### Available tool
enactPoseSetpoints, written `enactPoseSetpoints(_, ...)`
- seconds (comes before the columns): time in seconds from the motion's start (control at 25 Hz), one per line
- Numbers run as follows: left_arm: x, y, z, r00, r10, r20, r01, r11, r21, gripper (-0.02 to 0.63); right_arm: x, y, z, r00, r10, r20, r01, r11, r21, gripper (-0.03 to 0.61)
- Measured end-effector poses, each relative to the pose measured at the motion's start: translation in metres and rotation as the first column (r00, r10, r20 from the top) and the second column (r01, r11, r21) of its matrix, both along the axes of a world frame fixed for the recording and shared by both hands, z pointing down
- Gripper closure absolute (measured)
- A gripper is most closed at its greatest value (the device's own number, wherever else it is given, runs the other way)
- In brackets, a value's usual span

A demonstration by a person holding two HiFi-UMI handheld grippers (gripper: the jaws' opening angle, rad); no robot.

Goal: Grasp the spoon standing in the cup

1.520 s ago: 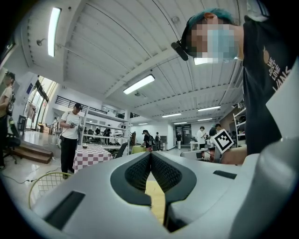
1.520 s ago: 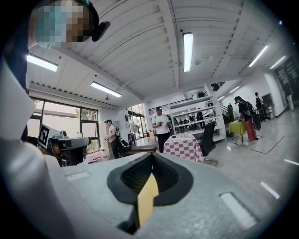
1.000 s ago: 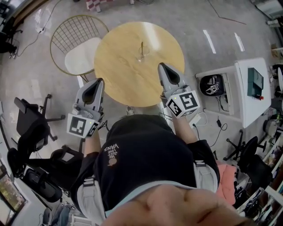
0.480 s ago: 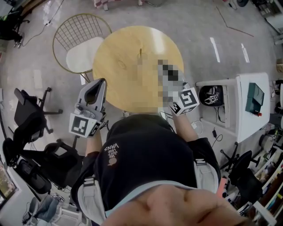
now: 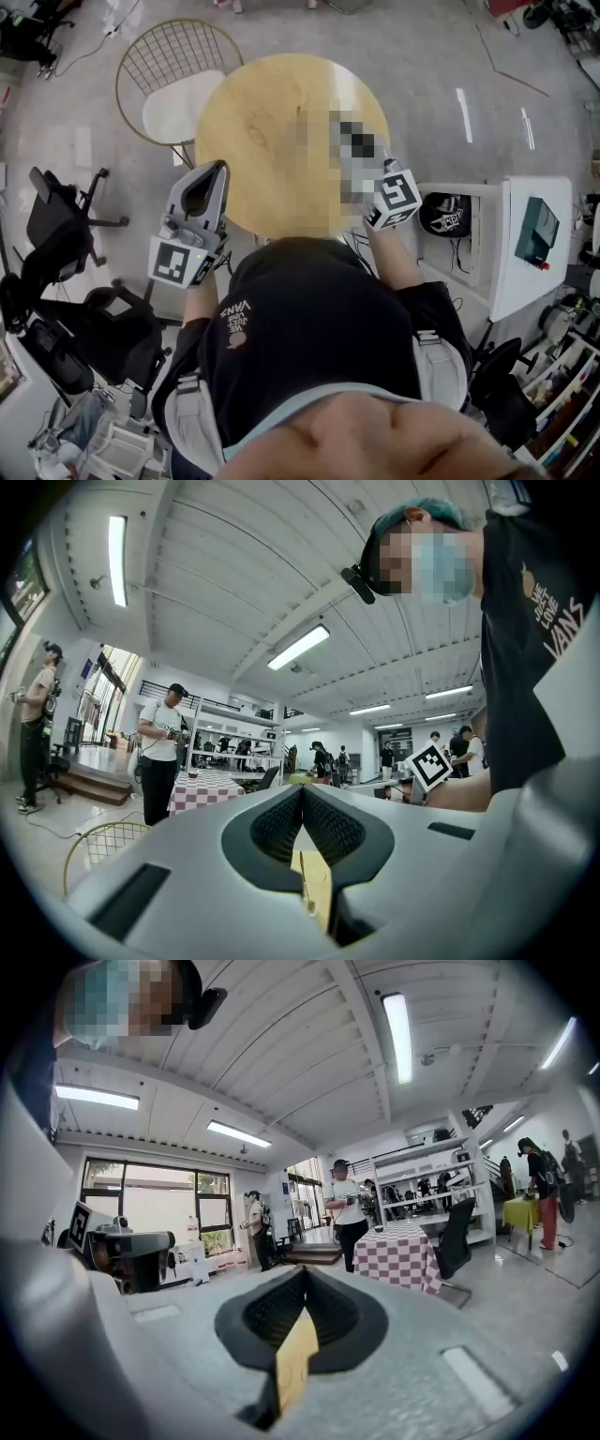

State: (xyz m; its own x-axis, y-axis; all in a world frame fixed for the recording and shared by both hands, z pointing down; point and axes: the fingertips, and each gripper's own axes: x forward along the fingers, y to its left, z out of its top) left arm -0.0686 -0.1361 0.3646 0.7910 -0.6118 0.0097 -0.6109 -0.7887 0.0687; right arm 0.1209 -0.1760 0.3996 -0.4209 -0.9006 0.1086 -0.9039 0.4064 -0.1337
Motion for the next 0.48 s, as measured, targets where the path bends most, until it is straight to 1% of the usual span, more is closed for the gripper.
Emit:
enactPoseSetpoints(0.12,-0.001,-0.001,0.001,1.0,-0.025,0.001,0.025,1.0,-0.004,0.603,-0.004,-0.009,0.001,1.0,-0.026,0.002,0.026,1.0,0.004,0.58)
enactPoseSetpoints(0.24,-0.007,-0.003,0.001,0.999,-0.044,-0.009,0.045,0.998,0.037,0.603,-0.008,-0.017,0.003,0.999,-0.051,-0.003,0.051,0.999,0.006,0.58)
enactPoseSetpoints(0.32,-0.008,-0.002,0.001,0.998,-0.062,-0.009,0.062,0.998,0.018,0.603,-0.01,-0.021,0.006,0.998,-0.064,-0.013,0.064,0.998,0.006,0.58)
enactPoseSetpoints(0.48,-0.014,-0.002,0.005,0.995,-0.104,-0.003,0.104,0.995,0.013,0.603,-0.014,-0.031,0.015,0.996,-0.09,-0.01,0.09,0.996,0.0,0.58)
